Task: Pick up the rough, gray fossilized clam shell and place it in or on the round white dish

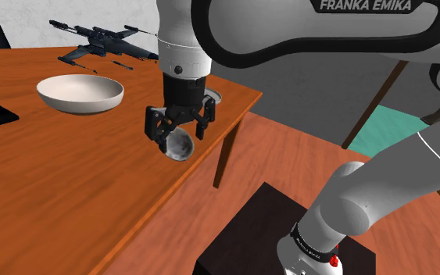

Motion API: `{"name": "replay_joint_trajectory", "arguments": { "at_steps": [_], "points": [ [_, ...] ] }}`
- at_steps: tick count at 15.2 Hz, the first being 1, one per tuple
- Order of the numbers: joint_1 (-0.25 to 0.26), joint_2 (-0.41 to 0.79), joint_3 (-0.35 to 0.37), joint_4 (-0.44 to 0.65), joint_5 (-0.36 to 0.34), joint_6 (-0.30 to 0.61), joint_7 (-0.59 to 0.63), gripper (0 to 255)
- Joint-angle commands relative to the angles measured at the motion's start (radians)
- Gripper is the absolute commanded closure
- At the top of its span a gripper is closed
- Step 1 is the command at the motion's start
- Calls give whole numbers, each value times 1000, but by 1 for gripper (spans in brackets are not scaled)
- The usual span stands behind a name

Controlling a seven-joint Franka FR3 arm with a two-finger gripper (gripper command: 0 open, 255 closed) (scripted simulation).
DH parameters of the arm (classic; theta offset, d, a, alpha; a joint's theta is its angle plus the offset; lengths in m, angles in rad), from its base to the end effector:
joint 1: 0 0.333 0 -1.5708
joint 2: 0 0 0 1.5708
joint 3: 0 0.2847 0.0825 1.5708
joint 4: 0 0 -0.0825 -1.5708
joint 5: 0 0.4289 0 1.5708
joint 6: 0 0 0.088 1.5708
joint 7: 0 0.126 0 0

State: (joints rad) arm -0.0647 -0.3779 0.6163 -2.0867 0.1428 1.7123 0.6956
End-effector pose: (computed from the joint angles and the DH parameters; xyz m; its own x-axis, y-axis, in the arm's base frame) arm 0.4166 0.2946 0.4866 0.9783 -0.2072 0.0044 -0.2067 -0.9739 0.0939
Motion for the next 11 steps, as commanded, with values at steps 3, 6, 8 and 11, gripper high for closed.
{"name": "replay_joint_trajectory", "arguments": {
  "at_steps": [3,6,8,11],
  "points": [
    [0,1,1,-3,0,4,0,0],
    [0,1,1,-3,0,4,0,255],
    [0,1,1,-3,0,4,0,255],
    [0,1,1,-3,0,4,0,255]
  ]
}}
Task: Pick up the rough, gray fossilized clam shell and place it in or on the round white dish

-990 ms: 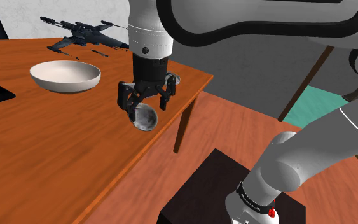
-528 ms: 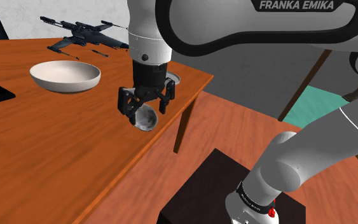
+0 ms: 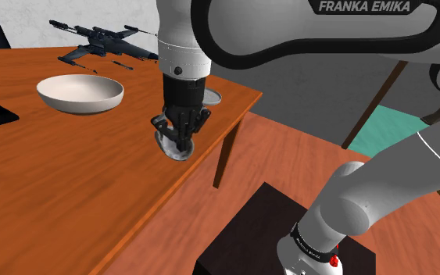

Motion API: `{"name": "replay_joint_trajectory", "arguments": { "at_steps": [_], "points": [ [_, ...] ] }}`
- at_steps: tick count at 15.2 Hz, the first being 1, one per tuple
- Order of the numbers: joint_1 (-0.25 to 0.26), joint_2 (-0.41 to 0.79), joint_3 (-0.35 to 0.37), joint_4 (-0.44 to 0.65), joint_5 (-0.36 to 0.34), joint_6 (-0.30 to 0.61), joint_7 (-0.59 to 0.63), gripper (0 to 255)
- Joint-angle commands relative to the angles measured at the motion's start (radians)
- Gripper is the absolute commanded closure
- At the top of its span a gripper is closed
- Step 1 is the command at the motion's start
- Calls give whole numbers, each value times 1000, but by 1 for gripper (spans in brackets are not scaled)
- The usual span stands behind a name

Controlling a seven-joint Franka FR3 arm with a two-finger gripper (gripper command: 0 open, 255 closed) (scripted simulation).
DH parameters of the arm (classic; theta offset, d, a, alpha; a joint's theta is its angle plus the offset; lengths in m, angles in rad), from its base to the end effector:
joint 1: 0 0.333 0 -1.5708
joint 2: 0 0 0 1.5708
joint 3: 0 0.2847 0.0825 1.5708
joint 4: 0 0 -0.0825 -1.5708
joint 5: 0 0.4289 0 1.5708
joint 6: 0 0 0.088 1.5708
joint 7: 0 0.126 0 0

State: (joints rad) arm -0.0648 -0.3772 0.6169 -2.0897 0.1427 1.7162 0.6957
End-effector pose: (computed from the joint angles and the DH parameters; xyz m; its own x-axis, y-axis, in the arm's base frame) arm 0.4169 0.2946 0.4851 0.9783 -0.2072 0.0046 -0.2067 -0.9739 0.0937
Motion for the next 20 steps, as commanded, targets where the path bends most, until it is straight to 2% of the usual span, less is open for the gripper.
{"name": "replay_joint_trajectory", "arguments": {
  "at_steps": [1,4,5,10,17,20],
  "points": [
    [0,0,0,0,0,0,0,255],
    [0,0,0,0,0,0,0,255],
    [0,0,0,0,0,0,0,0],
    [-53,79,19,131,5,41,157,0],
    [-50,83,29,41,7,135,156,0],
    [-50,84,30,34,7,143,157,0]
  ]
}}
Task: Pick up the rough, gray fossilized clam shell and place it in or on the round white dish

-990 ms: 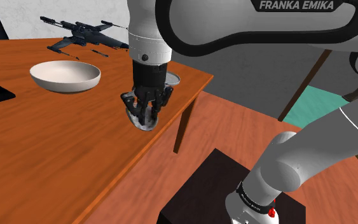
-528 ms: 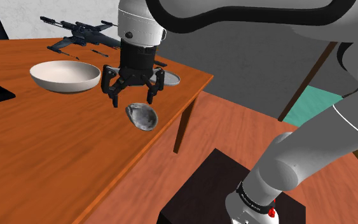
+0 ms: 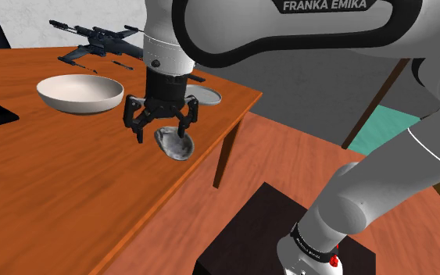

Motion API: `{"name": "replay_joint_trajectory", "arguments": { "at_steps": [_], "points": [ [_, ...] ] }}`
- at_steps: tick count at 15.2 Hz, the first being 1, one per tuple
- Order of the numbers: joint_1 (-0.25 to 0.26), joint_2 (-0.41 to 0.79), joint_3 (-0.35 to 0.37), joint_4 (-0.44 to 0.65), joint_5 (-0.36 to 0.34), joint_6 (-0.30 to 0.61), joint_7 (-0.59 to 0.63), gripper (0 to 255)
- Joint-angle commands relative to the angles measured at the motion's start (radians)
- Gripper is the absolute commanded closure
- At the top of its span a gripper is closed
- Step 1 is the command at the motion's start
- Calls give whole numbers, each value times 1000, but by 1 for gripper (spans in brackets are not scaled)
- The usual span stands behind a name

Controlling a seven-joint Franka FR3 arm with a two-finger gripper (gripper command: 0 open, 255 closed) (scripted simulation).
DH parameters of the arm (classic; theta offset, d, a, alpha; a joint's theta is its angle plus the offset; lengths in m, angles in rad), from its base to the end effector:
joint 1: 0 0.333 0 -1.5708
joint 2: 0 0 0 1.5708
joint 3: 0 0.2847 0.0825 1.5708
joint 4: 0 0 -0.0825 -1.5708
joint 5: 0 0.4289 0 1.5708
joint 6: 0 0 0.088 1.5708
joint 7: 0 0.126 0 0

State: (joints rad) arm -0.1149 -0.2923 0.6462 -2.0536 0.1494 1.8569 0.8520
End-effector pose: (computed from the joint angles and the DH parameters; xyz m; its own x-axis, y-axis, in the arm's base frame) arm 0.4541 0.3003 0.4780 0.9284 -0.3681 0.0503 -0.3680 -0.9297 -0.0128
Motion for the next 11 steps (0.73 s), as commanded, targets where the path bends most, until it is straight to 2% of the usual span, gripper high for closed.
{"name": "replay_joint_trajectory", "arguments": {
  "at_steps": [1,5,6,11],
  "points": [
    [0,-1,0,-3,1,2,0,0],
    [0,-1,0,-2,1,2,0,0],
    [0,-1,0,-2,1,2,0,255],
    [0,-1,0,-2,0,2,0,255]
  ]
}}
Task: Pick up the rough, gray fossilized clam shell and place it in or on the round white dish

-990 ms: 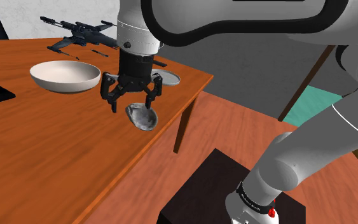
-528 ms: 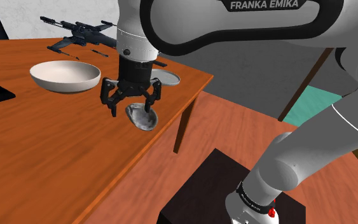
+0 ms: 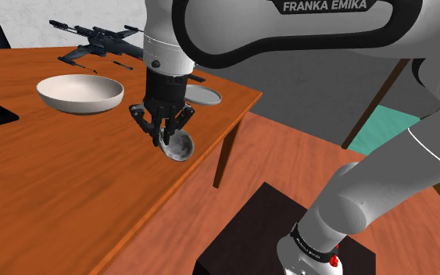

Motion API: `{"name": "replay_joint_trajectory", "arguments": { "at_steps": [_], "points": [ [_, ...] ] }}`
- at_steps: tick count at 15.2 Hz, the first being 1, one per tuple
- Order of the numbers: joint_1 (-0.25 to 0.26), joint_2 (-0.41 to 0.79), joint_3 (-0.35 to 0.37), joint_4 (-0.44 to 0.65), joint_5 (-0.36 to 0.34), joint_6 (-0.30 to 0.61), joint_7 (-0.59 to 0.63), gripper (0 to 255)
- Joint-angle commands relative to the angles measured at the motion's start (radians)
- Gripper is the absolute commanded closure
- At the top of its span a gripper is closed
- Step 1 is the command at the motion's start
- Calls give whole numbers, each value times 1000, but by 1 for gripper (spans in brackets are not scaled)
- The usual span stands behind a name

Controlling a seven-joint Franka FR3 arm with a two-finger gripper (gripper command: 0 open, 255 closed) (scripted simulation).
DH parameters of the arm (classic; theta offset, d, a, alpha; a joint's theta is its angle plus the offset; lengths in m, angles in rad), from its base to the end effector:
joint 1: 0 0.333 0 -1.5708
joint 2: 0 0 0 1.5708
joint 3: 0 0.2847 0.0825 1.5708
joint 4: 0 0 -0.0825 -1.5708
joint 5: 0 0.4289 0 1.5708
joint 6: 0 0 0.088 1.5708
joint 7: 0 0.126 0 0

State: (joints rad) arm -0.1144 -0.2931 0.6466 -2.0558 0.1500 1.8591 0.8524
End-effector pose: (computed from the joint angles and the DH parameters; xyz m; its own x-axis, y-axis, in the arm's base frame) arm 0.4537 0.3005 0.4774 0.9284 -0.3681 0.0508 -0.3680 -0.9297 -0.0133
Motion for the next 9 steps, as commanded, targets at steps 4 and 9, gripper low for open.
{"name": "replay_joint_trajectory", "arguments": {
  "at_steps": [4,9],
  "points": [
    [0,0,0,0,0,0,0,255],
    [-3,-1,-7,66,-3,-67,0,255]
  ]
}}
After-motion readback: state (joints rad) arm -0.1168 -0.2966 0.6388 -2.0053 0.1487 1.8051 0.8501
